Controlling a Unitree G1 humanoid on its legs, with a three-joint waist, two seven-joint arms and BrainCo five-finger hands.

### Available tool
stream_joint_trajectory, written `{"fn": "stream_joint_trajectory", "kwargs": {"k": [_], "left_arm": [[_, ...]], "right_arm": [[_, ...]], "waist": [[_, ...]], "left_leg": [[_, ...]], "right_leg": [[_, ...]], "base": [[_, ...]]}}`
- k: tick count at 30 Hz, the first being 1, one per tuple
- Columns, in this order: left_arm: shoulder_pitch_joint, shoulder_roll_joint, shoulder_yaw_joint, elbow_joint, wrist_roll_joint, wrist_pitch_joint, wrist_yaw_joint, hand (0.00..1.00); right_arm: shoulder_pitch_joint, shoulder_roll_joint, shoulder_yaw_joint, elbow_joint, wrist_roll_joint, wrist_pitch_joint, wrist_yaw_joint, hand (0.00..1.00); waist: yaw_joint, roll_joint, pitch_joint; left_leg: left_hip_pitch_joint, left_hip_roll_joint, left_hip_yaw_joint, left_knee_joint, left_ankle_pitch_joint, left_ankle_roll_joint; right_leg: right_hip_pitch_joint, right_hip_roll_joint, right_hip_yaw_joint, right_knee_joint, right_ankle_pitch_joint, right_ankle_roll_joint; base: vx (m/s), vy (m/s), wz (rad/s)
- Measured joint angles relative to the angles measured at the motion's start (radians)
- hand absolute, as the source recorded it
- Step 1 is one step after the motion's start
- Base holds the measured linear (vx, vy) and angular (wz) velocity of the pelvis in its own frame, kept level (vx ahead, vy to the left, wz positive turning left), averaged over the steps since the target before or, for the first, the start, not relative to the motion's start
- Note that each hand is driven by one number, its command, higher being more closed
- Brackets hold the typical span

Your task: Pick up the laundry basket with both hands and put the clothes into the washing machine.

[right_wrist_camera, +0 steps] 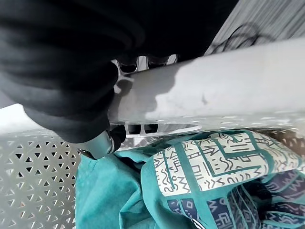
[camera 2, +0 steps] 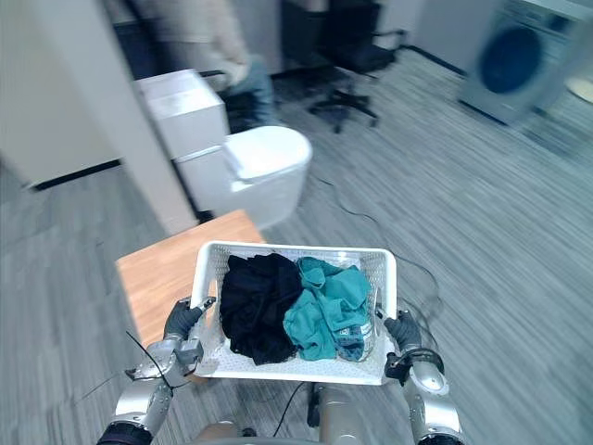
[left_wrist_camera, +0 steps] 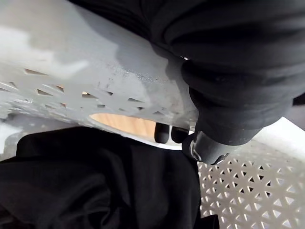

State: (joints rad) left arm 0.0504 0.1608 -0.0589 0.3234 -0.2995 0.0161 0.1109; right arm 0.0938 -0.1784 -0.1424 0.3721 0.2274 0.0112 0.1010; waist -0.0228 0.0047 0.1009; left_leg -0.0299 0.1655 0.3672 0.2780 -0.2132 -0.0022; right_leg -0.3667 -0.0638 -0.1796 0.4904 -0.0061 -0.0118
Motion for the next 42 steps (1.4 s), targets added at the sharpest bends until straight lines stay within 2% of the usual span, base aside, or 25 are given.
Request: {"fn": "stream_joint_trajectory", "kwargs": {"k": [4, 7, 9, 10, 11, 12, 13, 14, 16, 20, 22, 23, 24, 26, 27, 28, 29, 30, 33, 35, 37, 39, 40, 41, 42], "left_arm": [[0.003, -0.002, 0.005, -0.012, 0.0, -0.001, 0.0, 1.0], [0.024, -0.062, 0.023, -0.02, 0.006, 0.002, 0.001, 1.0], [0.031, -0.059, 0.028, -0.019, 0.007, 0.002, 0.001, 1.0], [0.043, -0.052, 0.038, -0.019, 0.009, 0.002, 0.0, 1.0], [0.053, -0.049, 0.046, -0.019, 0.009, 0.002, -0.001, 1.0], [0.065, -0.047, 0.056, -0.019, 0.009, 0.002, -0.001, 1.0], [0.076, -0.056, 0.056, -0.013, 0.009, 0.002, -0.003, 1.0], [0.083, -0.079, 0.051, -0.012, 0.01, 0.002, -0.003, 1.0], [0.092, -0.086, 0.051, -0.01, 0.01, 0.002, -0.003, 1.0], [0.1, -0.067, 0.043, -0.009, 0.011, 0.002, -0.003, 1.0], [0.106, -0.075, 0.041, -0.009, 0.011, 0.001, -0.003, 1.0], [0.104, -0.076, 0.042, -0.009, 0.011, 0.001, -0.002, 1.0], [0.105, -0.072, 0.044, -0.009, 0.011, 0.001, 0.001, 1.0], [0.113, -0.063, 0.041, -0.007, 0.012, 0.001, 0.001, 1.0], [0.115, -0.063, 0.04, -0.008, 0.013, 0.002, 0.001, 1.0], [0.123, -0.058, 0.03, -0.008, 0.021, 0.002, 0.001, 1.0], [0.128, -0.053, 0.028, -0.008, 0.035, 0.004, 0.002, 1.0], [0.128, -0.051, 0.028, -0.008, 0.037, 0.004, 0.003, 1.0], [0.122, -0.037, 0.024, -0.019, 0.058, 0.007, 0.003, 1.0], [0.12, -0.03, 0.021, -0.052, 0.059, 0.006, 0.004, 1.0], [0.09, -0.027, 0.006, -0.055, 0.059, 0.001, 0.004, 1.0], [0.08, -0.017, -0.001, -0.058, 0.059, -0.006, 0.004, 1.0], [0.08, -0.019, -0.002, -0.057, 0.059, -0.007, 0.004, 1.0], [0.097, -0.036, -0.003, -0.053, 0.059, -0.007, 0.004, 1.0], [0.108, -0.047, 0.001, -0.049, 0.063, -0.007, 0.004, 1.0]], "right_arm": [[-0.029, -0.011, -0.002, 0.007, 0.0, -0.004, 0.006, 1.0], [-0.043, -0.051, -0.011, 0.041, -0.001, -0.004, 0.01, 1.0], [-0.028, -0.042, -0.005, 0.041, -0.001, -0.005, 0.013, 1.0], [-0.019, -0.021, 0.002, 0.038, -0.003, -0.004, 0.017, 1.0], [-0.014, -0.007, 0.003, 0.034, -0.003, -0.004, 0.022, 1.0], [-0.005, 0.006, 0.002, 0.034, -0.004, -0.004, 0.02, 1.0], [0.004, 0.004, -0.002, 0.033, -0.004, -0.003, 0.015, 1.0], [0.002, -0.005, -0.007, 0.033, -0.004, -0.002, 0.01, 1.0], [0.003, -0.022, -0.002, 0.033, -0.003, -0.001, 0.012, 1.0], [0.026, -0.025, 0.025, 0.032, -0.001, 0.008, 0.011, 1.0], [0.024, -0.04, 0.028, 0.027, -0.001, 0.005, 0.01, 1.0], [0.023, -0.046, 0.029, 0.028, -0.001, 0.004, 0.01, 1.0], [0.022, -0.033, 0.034, 0.026, -0.002, 0.004, 0.008, 1.0], [0.034, -0.012, 0.031, 0.037, -0.007, 0.004, 0.007, 1.0], [0.036, -0.012, 0.031, 0.038, -0.009, 0.005, 0.007, 1.0], [0.05, -0.006, 0.026, 0.043, -0.023, 0.005, 0.007, 1.0], [0.058, 0.01, 0.02, 0.048, -0.042, 0.005, 0.008, 1.0], [0.062, 0.017, 0.017, 0.049, -0.044, 0.005, 0.008, 1.0], [0.093, 0.043, 0.012, 0.024, -0.053, 0.002, 0.006, 1.0], [0.123, 0.077, -0.006, -0.033, -0.052, -0.004, 0.0, 1.0], [0.164, 0.107, -0.034, -0.11, -0.051, -0.006, -0.016, 1.0], [0.181, 0.123, -0.036, -0.143, -0.05, -0.007, -0.028, 1.0], [0.182, 0.124, -0.036, -0.147, -0.05, -0.007, -0.035, 1.0], [0.192, 0.114, -0.036, -0.147, -0.05, -0.005, -0.04, 1.0], [0.199, 0.112, -0.035, -0.148, -0.05, -0.004, -0.04, 1.0]], "waist": [[0.006, -0.034, -0.016], [-0.005, 0.017, -0.021], [-0.014, 0.037, -0.028], [0.007, 0.042, -0.029], [0.021, 0.047, -0.025], [0.031, 0.045, -0.023], [0.037, 0.04, -0.012], [0.043, 0.035, -0.005], [0.052, 0.025, 0.016], [0.052, 0.026, 0.024], [0.055, 0.039, 0.016], [0.055, 0.04, 0.017], [0.063, 0.023, 0.0], [0.061, -0.03, -0.022], [0.06, -0.031, -0.021], [0.045, -0.035, -0.018], [0.034, -0.043, -0.016], [0.032, -0.046, -0.014], [0.005, -0.034, -0.005], [-0.016, -0.032, -0.004], [-0.025, -0.02, 0.003], [-0.02, -0.022, -0.015], [-0.033, -0.027, -0.023], [-0.051, -0.004, -0.041], [-0.054, -0.004, -0.05]], "left_leg": [[0.005, 0.058, 0.188, 0.066, -0.032, -0.053], [0.08, 0.151, 0.301, 0.079, -0.057, -0.134], [0.106, 0.261, 0.332, 0.177, -0.062, -0.182], [0.101, 0.371, 0.316, 0.342, -0.048, -0.159], [0.081, 0.448, 0.283, 0.495, -0.005, -0.043], [0.02, 0.486, 0.189, 0.636, 0.091, 0.125], [-0.082, 0.416, -0.039, 0.772, 0.139, 0.14], [-0.174, 0.262, -0.207, 0.861, 0.065, 0.037], [-0.262, 0.072, -0.31, 0.834, 0.0, -0.012], [-0.363, 0.047, -0.2, 0.45, -0.003, 0.0], [-0.349, -0.018, -0.232, -0.005, 0.118, -0.08], [-0.353, -0.022, -0.229, -0.036, 0.178, -0.086], [-0.361, -0.063, -0.186, 0.004, 0.255, -0.033], [-0.336, -0.148, -0.133, 0.033, 0.206, 0.053], [-0.324, -0.167, -0.133, 0.046, 0.185, 0.073], [-0.268, -0.205, -0.13, 0.046, 0.147, 0.099], [-0.198, -0.236, -0.137, 0.025, 0.107, 0.114], [-0.164, -0.247, -0.139, 0.016, 0.095, 0.117], [0.061, -0.275, -0.182, -0.109, 0.066, 0.118], [0.154, -0.27, -0.209, -0.174, 0.049, 0.105], [0.243, -0.24, -0.22, -0.203, -0.015, 0.079], [0.287, -0.224, -0.213, -0.201, -0.08, 0.045], [0.323, -0.214, -0.223, -0.198, -0.115, 0.025], [0.368, -0.17, -0.231, -0.176, -0.154, -0.033], [0.337, -0.141, -0.241, -0.013, -0.165, -0.051]], "right_leg": [[0.131, -0.128, -0.049, -0.033, -0.159, 0.04], [0.182, -0.07, -0.172, -0.143, -0.187, 0.054], [0.207, 0.035, -0.116, -0.183, -0.167, 0.019], [0.227, 0.113, -0.05, -0.196, -0.151, -0.022], [0.25, 0.172, 0.007, -0.197, -0.149, -0.044], [0.272, 0.209, 0.06, -0.201, -0.147, -0.065], [0.3, 0.225, 0.126, -0.199, -0.157, -0.082], [0.312, 0.218, 0.198, -0.204, -0.158, -0.084], [0.351, 0.197, 0.293, -0.233, -0.158, -0.084], [0.442, 0.167, 0.377, -0.321, -0.183, -0.075], [0.463, 0.129, 0.385, -0.326, -0.251, -0.047], [0.47, 0.119, 0.387, -0.321, -0.273, -0.038], [0.473, 0.064, 0.389, -0.281, -0.344, -0.024], [0.451, -0.016, 0.371, -0.134, -0.388, 0.033], [0.414, -0.027, 0.361, -0.025, -0.375, 0.061], [0.337, -0.051, 0.339, 0.207, -0.291, 0.155], [0.259, -0.065, 0.34, 0.437, -0.135, 0.202], [0.222, -0.069, 0.342, 0.532, -0.109, 0.193], [0.05, -0.075, 0.258, 0.711, -0.176, 0.083], [-0.037, -0.075, 0.196, 0.594, -0.222, 0.064], [-0.072, -0.055, 0.129, 0.253, -0.216, 0.071], [-0.061, -0.023, 0.125, -0.117, -0.115, 0.062], [-0.06, -0.007, 0.129, -0.18, -0.064, 0.048], [-0.041, 0.019, 0.122, -0.138, 0.013, 0.032], [-0.035, 0.032, 0.101, -0.071, 0.051, 0.016]], "base": [[-0.06, -0.219, -1.63], [0.09, -0.253, -1.58], [0.21, -0.265, -1.43], [0.28, -0.316, -2.12], [0.31, -0.283, -2.31], [0.38, -0.233, -2.07], [0.38, -0.095, -2.0], [0.3, 0.039, -1.67], [0.3, 0.144, -1.53], [0.35, 0.178, -0.66], [0.43, 0.241, -0.03], [0.45, 0.259, 0.02], [0.61, 0.33, 0.04], [0.61, 0.256, 0.07], [0.65, 0.242, 0.23], [0.63, 0.252, 0.34], [0.74, 0.296, 0.3], [0.61, 0.218, 0.24], [0.56, 0.144, 0.12], [0.53, 0.065, 0.2], [0.61, 0.004, 0.24], [0.58, -0.055, 0.06], [0.68, -0.12, 0.39], [0.87, -0.181, 0.42], [0.77, -0.194, 0.24]]}}
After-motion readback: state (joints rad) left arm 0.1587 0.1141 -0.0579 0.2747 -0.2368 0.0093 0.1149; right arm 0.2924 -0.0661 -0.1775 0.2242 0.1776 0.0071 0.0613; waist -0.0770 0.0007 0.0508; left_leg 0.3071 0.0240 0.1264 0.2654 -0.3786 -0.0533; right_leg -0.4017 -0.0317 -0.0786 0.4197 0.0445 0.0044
